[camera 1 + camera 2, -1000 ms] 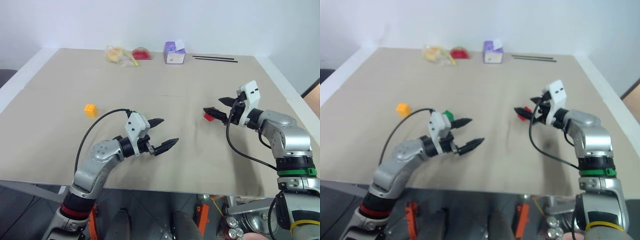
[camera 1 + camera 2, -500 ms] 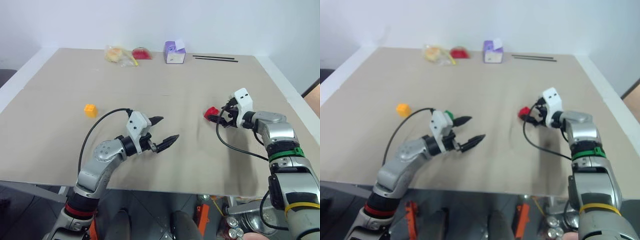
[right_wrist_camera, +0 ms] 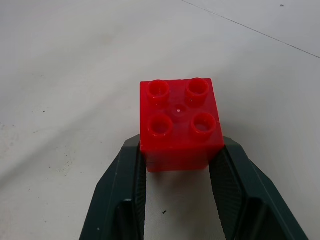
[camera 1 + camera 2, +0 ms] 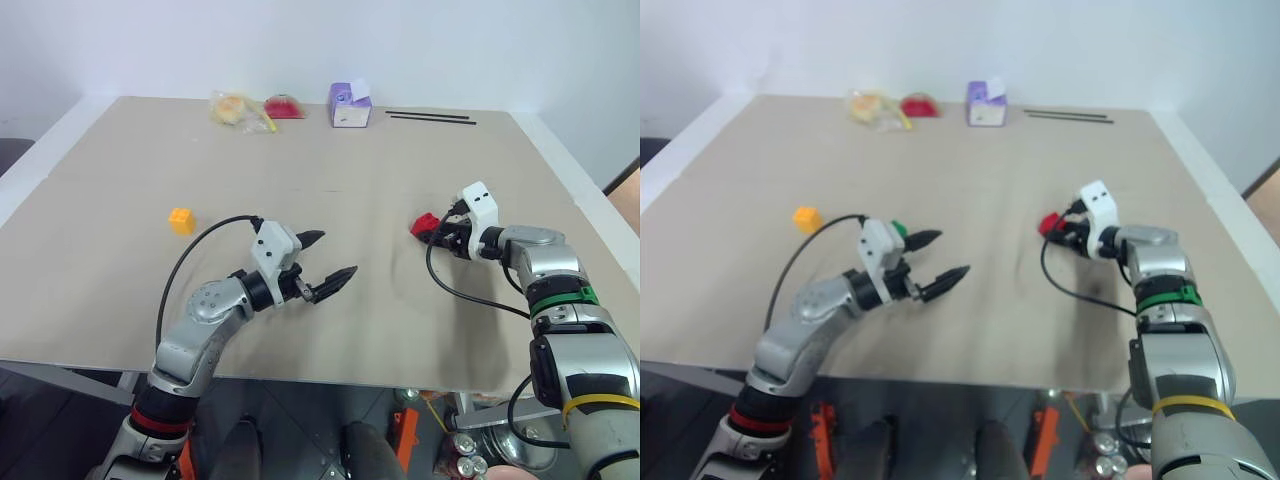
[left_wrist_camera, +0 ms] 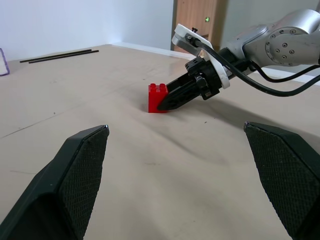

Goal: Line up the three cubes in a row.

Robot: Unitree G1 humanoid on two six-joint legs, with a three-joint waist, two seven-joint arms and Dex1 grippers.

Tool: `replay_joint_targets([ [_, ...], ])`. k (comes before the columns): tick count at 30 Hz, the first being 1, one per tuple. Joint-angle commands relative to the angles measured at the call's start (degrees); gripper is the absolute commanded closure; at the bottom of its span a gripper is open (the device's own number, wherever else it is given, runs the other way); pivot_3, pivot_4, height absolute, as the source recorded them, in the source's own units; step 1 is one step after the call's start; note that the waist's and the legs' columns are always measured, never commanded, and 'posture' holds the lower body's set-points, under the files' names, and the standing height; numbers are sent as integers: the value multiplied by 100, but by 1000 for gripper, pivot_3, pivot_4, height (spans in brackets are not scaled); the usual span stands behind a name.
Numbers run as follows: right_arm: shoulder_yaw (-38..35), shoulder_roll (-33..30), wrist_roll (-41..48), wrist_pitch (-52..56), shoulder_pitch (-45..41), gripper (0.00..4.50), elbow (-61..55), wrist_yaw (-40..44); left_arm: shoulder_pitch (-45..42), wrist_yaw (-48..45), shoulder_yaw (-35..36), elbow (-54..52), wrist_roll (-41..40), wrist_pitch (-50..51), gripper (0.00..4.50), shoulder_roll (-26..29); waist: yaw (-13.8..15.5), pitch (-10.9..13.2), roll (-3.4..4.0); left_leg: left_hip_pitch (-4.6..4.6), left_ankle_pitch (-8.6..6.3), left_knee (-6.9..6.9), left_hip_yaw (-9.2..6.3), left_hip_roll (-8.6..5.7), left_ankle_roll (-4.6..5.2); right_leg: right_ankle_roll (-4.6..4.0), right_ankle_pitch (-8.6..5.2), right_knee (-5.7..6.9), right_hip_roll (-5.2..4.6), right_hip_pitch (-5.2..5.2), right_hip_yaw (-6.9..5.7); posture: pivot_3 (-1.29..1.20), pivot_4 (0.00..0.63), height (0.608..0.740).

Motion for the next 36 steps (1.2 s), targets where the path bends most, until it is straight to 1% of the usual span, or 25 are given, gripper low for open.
replay_joint_targets([
  [1,-257,-56,263,-141,-67,3283,-606,437,10,10,127,-311,-36,-92,0,59,0,1,1,0,0,0,0,0,0,0,0,0,0,0,0,0,150,740],
  [4,-225,-87,615,95,279,3283,-1793,1166,315,-221,255,-624,-144,-13,0,430,-28,1,4,0,0,-3,0,1,0,2,0,0,1,-5,4,0,150,740],
  [8,89,-218,1140,624,963,3283,-3898,2086,910,-749,648,-1107,-488,73,0,1215,-17,0,7,3,-1,-22,0,5,0,9,-7,3,8,-12,7,0,150,740],
  [11,358,-310,1228,803,1280,3283,-4855,2390,1192,-1049,910,-1347,-739,115,0,1675,-3,1,8,0,-2,-29,0,5,-2,-1,-16,3,8,-16,8,0,150,740],
  [13,546,-359,1117,660,1417,3283,-5160,2512,1368,-1286,1072,-1507,-932,177,0,1965,9,1,8,-1,-2,-25,0,5,-4,-4,-15,2,8,-15,9,0,150,740],
  [16,872,-434,778,249,1474,3283,-5040,2643,1526,-1581,1277,-1557,-1086,194,0,2350,10,1,7,-2,-4,-4,1,4,-7,-11,-14,1,7,-9,11,0,150,740],
  [19,1049,-465,551,-70,1440,3283,-4677,2739,1514,-1655,1380,-1473,-1121,173,0,2514,4,1,7,-1,-4,-1,5,5,-7,-17,-10,2,7,-13,14,0,150,740],
  [31,1370,-434,167,-525,1402,3283,-3833,3068,1335,-1528,1349,-1390,-1084,197,0,2490,6,1,7,-3,-5,-10,7,6,-8,-9,-15,2,8,-16,16,0,150,740],
  [32,1378,-427,159,-541,1395,2783,-3806,3068,1331,-1512,1342,-1393,-1083,199,0,2482,5,1,7,-3,-5,-10,7,5,-8,-9,-15,2,8,-16,16,0,150,740],
  [33,1379,-421,156,-556,1388,2000,-3783,3066,1329,-1498,1336,-1397,-1083,201,0,2475,6,1,7,-3,-5,-10,7,6,-8,-9,-15,2,8,-15,16,0,150,740],
  [34,1367,-410,180,-539,1375,2000,-3773,3089,1331,-1483,1332,-1403,-1085,203,0,2469,6,1,7,-3,-5,-10,7,5,-8,-9,-15,2,8,-15,16,0,150,740],
  [35,1351,-400,196,-526,1360,1470,-3766,3115,1336,-1465,1330,-1409,-1087,206,0,2464,5,1,7,-3,-5,-10,7,5,-8,-10,-15,2,8,-15,16,0,150,740],
  [36,1325,-392,241,-482,1344,1219,-3788,3166,1342,-1446,1331,-1414,-1088,209,0,2458,5,1,7,-3,-5,-10,7,6,-8,-10,-14,2,8,-15,16,0,150,740],
])
